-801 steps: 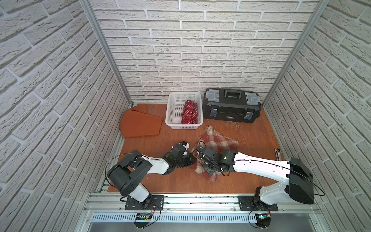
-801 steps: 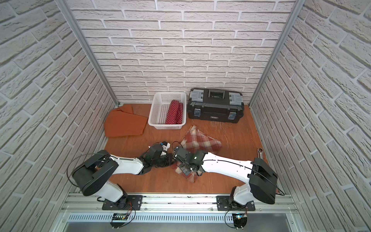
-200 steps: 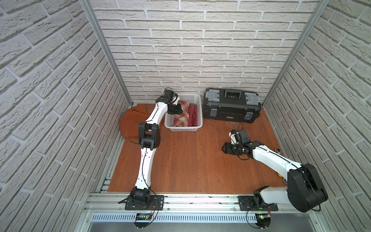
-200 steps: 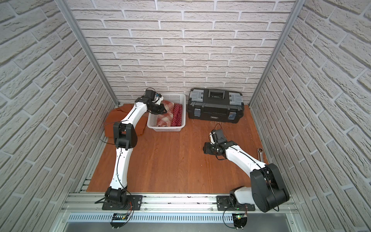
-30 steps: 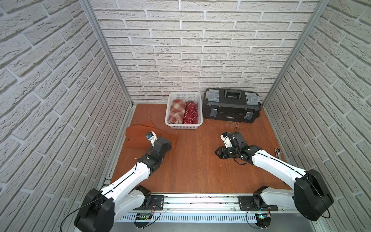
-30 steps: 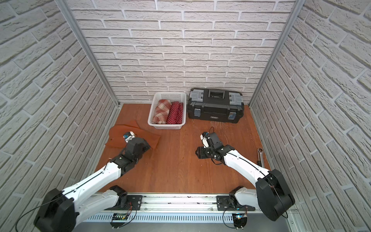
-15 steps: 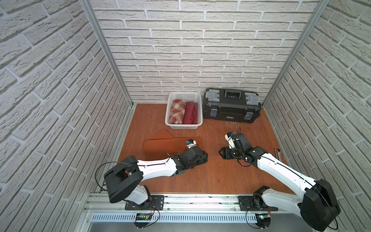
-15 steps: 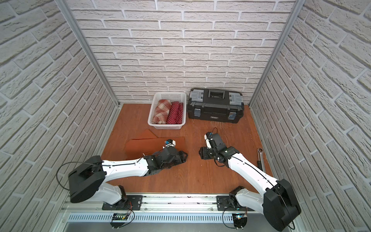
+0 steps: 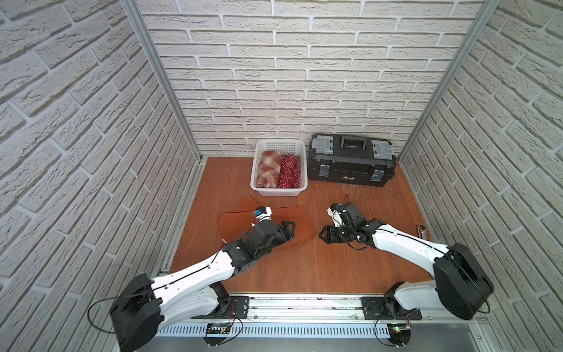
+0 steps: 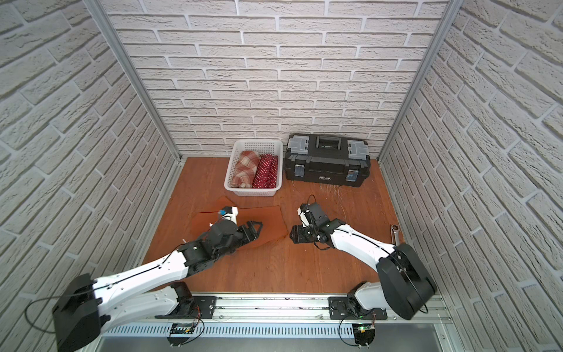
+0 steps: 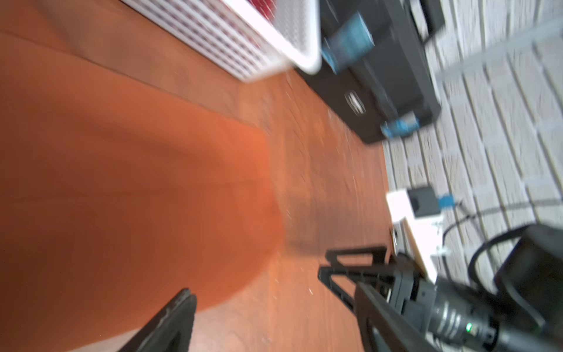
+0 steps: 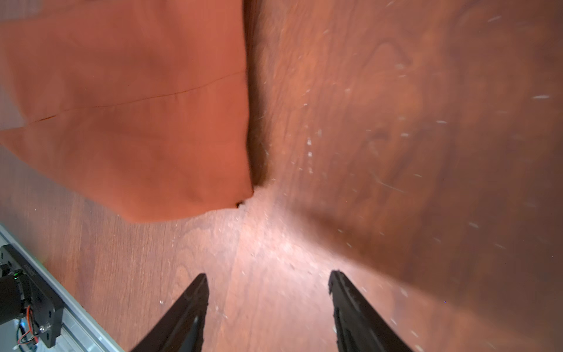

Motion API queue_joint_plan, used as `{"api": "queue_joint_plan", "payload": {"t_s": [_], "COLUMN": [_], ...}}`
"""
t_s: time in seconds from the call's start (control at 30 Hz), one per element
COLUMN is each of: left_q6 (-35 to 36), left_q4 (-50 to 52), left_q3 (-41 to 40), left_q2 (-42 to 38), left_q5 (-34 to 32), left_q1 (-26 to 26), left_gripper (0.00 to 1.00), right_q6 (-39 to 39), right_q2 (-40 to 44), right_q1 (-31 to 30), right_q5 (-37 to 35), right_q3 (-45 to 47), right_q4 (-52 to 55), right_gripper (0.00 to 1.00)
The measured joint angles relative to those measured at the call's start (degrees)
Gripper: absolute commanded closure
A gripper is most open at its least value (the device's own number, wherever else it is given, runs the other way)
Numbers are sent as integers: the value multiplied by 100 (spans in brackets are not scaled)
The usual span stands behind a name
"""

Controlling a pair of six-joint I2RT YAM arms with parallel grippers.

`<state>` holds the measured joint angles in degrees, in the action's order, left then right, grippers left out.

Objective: Roll up the skirts
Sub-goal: Move the skirt to the center of the board, then flatten out the skirt at the center of the board.

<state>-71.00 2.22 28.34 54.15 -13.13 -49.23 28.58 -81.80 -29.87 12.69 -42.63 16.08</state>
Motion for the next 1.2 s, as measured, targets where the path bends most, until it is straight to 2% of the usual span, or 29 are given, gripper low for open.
{"api": "queue_joint_plan", "payload": {"t_s": [0.3,0.4,0.47,0.53,0.63,0.77,0.9,1.07,1.2], "left_q6": [-1504,-1729,-1764,-1757,-1700,-1436,-1058,-750,-612], "left_q4": [2129,2411,2437,2411,2347,2262,2076,1633,1381], "left_q3": [-1344,-1504,-1488,-1467,-1403,-1163,-802,-632,-588], "left_q2": [-2140,-2435,-2367,-2192,-1878,-1558,-1204,-640,-151], "left_q5": [-905,-1137,-1246,-1309,-1357,-1370,-1375,-1349,-1239], "left_q1": [20,33,37,37,48,131,251,299,297], "left_gripper": [15,14,14,15,15,15,15,15,14], "right_q6": [302,382,400,398,428,448,448,573,962], "right_q2": [-1012,-1279,-1368,-1410,-1410,-1290,-492,1224,2767], "right_q1": [-105,-116,-118,-118,-116,-116,-116,-116,-116], "right_q5": [487,649,691,704,702,603,61,-850,-1545], "right_q3": [-166,-280,-361,-415,-431,-428,-212,374,763], "right_q4": [-951,-1213,-1344,-1447,-1506,-1375,-944,39,1266], "right_gripper": [40,44,55,77,97,98,98,98,97]}}
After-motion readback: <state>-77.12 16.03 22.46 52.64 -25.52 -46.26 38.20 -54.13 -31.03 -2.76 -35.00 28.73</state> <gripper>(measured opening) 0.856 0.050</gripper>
